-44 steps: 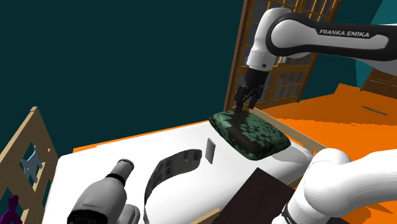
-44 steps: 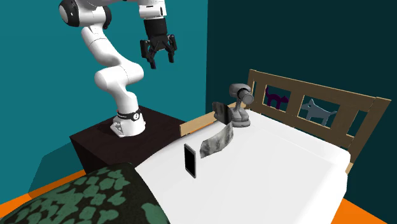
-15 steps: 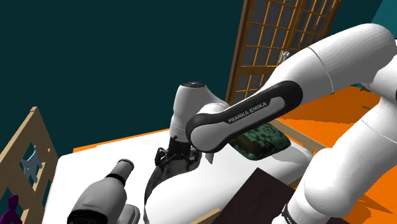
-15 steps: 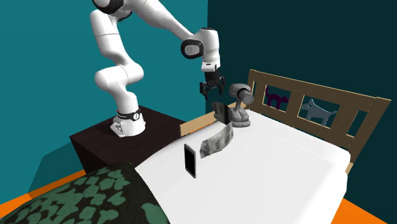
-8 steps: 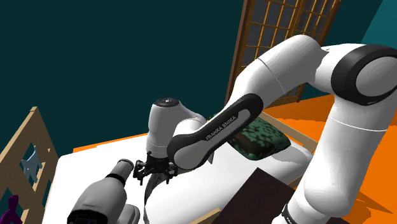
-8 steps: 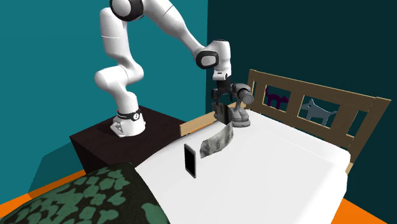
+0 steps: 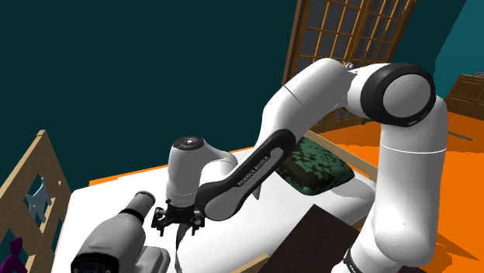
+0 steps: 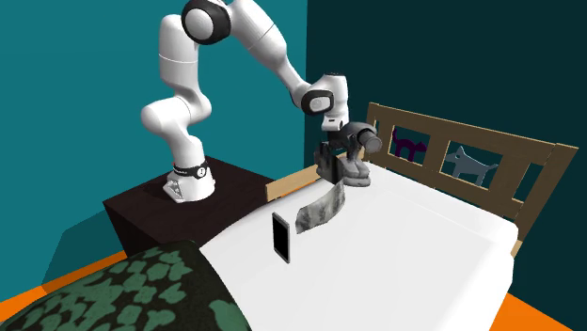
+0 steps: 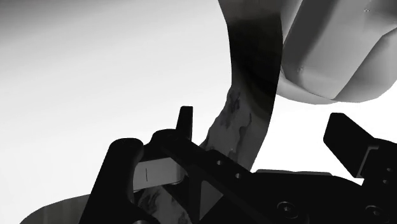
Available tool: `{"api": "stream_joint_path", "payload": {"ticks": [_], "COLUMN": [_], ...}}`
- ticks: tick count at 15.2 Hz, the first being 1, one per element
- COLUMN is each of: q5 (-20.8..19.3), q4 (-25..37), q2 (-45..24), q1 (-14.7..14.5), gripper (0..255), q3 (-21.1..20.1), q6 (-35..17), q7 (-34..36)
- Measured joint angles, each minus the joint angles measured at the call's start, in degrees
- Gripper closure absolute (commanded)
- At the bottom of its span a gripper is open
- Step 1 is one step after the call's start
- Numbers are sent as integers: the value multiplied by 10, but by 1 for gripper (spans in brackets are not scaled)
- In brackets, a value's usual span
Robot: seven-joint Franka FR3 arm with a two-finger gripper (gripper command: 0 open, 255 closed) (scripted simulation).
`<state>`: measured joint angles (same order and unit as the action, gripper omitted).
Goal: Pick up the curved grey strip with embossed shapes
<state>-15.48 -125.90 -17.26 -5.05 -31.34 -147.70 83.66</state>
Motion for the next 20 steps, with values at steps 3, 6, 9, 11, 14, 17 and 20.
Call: {"api": "stream_joint_path", "payload": {"ticks": [3, 6, 9, 11, 14, 17, 20], "q5": [-19, -23, -24, -24, -24, -12, 8], "q4": [-1, 1, 2, 2, 2, 3, 4], "q2": [-19, -24, -24, -25, -24, -14, 7], "q1": [-9, -12, -12, -12, -12, -6, 3], "gripper": [0, 255, 255, 255, 255, 255, 255], "q3": [11, 14, 15, 15, 15, 7, -5], "q6": [-17, -19, -20, -19, -20, -8, 11], "q7": [14, 17, 17, 17, 17, 8, -5]}}
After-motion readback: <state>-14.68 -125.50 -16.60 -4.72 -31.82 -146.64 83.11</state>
